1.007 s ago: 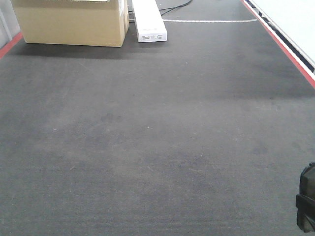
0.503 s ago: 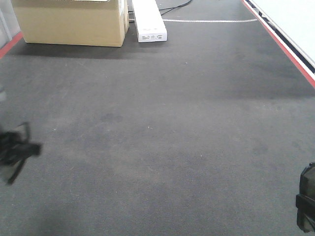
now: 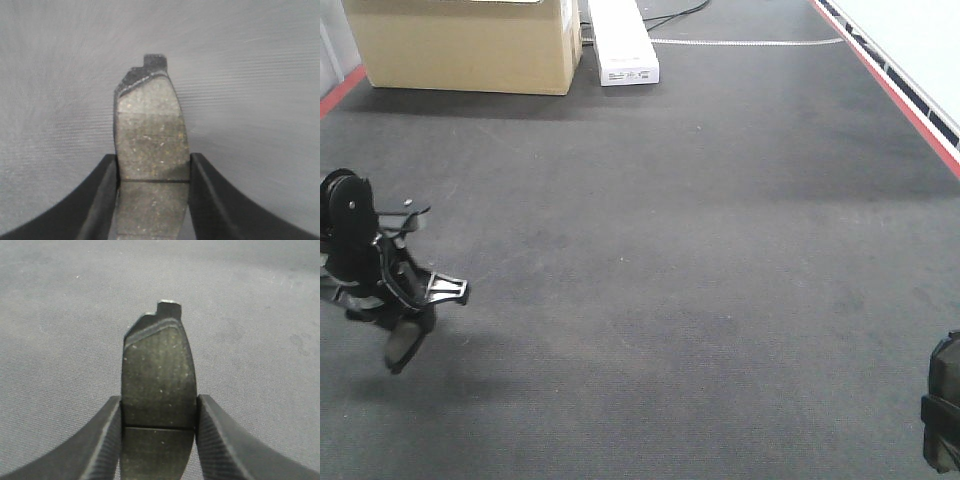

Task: Move and align brake pads A on conveyor
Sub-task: 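Lower the left gripper with its brake pad onto the belt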

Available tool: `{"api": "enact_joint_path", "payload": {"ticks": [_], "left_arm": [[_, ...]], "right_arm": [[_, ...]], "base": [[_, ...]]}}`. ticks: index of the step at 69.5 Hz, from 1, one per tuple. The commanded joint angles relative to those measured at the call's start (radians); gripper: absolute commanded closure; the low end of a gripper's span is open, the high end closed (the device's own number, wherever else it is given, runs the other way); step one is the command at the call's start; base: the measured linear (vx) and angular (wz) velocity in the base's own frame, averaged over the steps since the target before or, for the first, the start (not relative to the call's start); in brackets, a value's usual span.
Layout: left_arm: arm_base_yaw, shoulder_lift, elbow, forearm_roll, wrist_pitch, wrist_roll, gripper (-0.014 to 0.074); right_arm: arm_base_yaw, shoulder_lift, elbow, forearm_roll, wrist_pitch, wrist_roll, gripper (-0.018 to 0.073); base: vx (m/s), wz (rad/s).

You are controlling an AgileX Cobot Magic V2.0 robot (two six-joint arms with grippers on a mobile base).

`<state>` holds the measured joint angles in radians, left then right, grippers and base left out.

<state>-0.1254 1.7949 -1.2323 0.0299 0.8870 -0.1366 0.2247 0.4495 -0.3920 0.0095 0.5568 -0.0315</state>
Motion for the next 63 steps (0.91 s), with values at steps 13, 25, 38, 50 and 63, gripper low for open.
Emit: {"api": "enact_joint_path", "payload": {"ticks": [13,25,38,50,63], "left_arm": [[0.078,-0.018,-0.039,-0.005,-0.049,-0.014,0.0602],[0.081,-0.018,-0.039,-0.005,-0.107,-0.001,0.0602],[0.081,-0.009,-0.039,-0.004,-0.125,0.008,0.0602],[0.081,0.026,-0.038,-0.004,-0.105,0.034,0.0602],[0.081,0.052,-0.038,-0.006,-0.103,0.034,0.0602]], "right_arm": [[-0.004,0.008,-0.032,-0.01,-0.09,-0.005,0.0566],[-0.004,0.008,-0.032,-0.01,-0.09,-0.005,0.0566],[-0.004,0.008,-0.032,-0.01,-0.09,-0.005,0.0566],[-0.004,0.008,-0.032,-0.01,-0.09,-0.005,0.0566],[-0.004,0.008,-0.032,-0.01,-0.09,-0.005,0.0566]], "base": [[0.0,0.0],[0.0,0.0],[0.0,0.0],[0.0,0.0],[0.0,0.0]]}}
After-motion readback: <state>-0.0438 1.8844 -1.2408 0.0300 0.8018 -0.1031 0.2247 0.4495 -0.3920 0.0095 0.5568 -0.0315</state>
